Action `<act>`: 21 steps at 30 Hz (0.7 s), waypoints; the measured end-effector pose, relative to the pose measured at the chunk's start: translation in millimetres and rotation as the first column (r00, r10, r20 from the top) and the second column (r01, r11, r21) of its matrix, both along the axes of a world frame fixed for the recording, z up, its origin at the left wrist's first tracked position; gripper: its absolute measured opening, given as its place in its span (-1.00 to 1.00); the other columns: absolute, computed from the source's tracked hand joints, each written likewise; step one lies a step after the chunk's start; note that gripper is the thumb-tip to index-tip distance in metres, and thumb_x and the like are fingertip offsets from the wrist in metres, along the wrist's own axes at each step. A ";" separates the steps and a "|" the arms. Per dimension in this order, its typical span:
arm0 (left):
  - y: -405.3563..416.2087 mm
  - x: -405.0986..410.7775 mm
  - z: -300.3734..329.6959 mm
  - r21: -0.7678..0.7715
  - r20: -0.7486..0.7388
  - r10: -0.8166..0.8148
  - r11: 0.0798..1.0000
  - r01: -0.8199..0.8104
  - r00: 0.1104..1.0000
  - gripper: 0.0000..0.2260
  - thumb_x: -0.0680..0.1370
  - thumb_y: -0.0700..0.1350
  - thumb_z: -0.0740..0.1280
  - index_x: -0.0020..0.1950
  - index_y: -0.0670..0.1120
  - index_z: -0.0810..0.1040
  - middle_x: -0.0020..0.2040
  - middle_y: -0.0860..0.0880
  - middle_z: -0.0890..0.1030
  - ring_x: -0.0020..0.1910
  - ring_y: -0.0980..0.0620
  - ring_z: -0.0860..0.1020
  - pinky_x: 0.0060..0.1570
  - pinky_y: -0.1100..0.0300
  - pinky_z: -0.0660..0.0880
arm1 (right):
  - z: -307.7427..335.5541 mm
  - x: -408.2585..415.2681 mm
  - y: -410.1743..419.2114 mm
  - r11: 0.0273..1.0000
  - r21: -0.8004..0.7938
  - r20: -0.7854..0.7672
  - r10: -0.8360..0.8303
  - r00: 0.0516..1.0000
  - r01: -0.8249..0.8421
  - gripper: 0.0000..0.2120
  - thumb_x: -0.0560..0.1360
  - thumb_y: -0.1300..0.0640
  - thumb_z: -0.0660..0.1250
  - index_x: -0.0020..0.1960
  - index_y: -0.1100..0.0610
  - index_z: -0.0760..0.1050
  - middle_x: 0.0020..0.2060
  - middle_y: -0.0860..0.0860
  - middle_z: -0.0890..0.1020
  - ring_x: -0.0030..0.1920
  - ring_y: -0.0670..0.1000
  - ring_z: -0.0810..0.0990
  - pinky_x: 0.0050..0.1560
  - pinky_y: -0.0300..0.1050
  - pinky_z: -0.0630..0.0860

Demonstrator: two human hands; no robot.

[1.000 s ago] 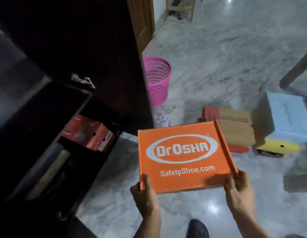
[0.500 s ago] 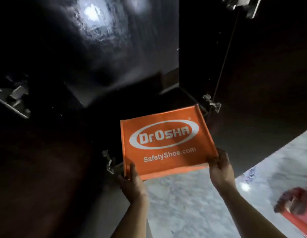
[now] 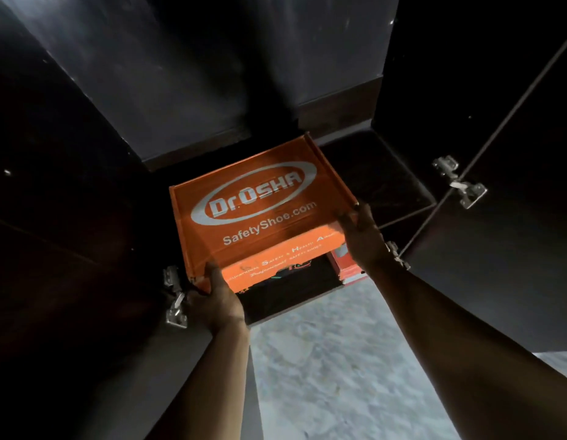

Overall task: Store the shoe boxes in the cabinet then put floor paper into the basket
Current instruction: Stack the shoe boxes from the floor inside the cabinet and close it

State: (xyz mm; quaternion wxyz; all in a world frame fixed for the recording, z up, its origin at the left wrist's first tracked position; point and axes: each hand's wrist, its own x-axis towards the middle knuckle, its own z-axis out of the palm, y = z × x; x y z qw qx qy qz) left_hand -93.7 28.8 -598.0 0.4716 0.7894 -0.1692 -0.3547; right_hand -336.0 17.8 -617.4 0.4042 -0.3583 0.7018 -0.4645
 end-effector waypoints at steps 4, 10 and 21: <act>-23.6 -6.3 -0.2 0.045 -0.332 0.199 0.980 -0.195 0.922 -0.30 0.37 0.33 0.39 0.27 -0.17 0.53 0.07 -0.18 0.70 -0.14 -0.09 0.68 -0.18 0.01 0.60 | 9.3 15.7 -20.1 1.000 0.003 -0.021 -0.008 1.000 0.008 -0.61 0.68 -0.02 0.26 0.45 0.03 0.27 0.09 -0.01 0.62 0.05 0.14 0.65 0.08 0.18 0.61; -62.3 5.9 16.4 -0.003 -0.494 0.158 0.983 -0.183 0.855 -0.60 0.70 0.00 0.18 0.48 -0.16 0.37 0.46 -0.18 0.46 0.35 -0.11 0.52 0.22 0.02 0.54 | 11.8 33.7 -60.3 0.996 0.075 -0.062 0.049 0.997 -0.044 -0.65 0.71 0.03 0.21 0.44 0.05 0.23 -0.06 0.09 0.60 -0.14 0.16 0.62 -0.03 0.18 0.60; 19.0 -22.0 0.7 0.091 -0.336 -0.159 0.976 0.200 0.928 -0.57 0.63 0.08 0.31 0.48 -0.01 0.40 0.37 -0.14 0.49 0.36 -0.13 0.49 0.21 -0.09 0.54 | 5.4 19.5 57.0 0.973 0.228 0.022 0.043 0.999 -0.047 -0.21 0.65 -0.21 0.24 0.69 -0.04 -0.12 0.52 0.23 0.40 0.38 0.24 0.53 0.31 0.09 0.48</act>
